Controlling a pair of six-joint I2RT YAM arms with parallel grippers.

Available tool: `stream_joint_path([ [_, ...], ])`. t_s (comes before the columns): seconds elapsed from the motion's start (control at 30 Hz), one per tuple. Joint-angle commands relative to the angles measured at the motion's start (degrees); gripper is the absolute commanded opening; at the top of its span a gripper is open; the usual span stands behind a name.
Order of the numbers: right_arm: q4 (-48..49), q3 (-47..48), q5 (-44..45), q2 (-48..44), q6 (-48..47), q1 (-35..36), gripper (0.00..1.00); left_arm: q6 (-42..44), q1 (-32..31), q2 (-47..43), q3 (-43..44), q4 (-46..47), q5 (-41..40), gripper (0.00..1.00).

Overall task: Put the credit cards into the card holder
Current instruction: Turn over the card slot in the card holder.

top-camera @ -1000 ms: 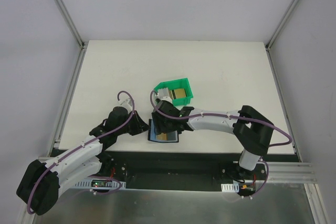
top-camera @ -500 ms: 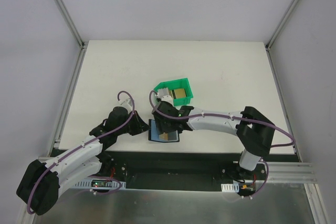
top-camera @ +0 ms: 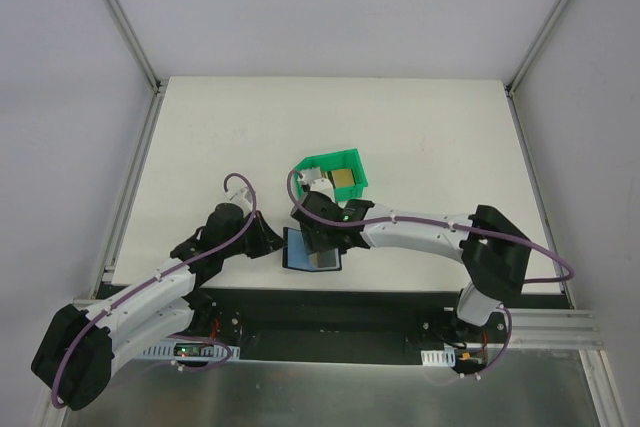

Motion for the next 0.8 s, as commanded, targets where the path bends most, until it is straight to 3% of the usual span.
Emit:
stream_joint_path([
  [0.0,-2.13,0.65,2.18,-3.51,-0.53,0.23,0.50,1.16,0.41,-0.16,1.52,0.45,0.61,0.00],
  [0.3,-0.37,-4.09,2.53,-6.42,1.31,0.14,0.39,0.72,0.41,-0.42,0.73,0.45,-0.01,0.00],
  [0.77,2.08,-7.87,2.28,-11.16,0.79,-1.96,0.43,0.02,0.41,0.45,-1.38,0.36,-2.20,0.00],
])
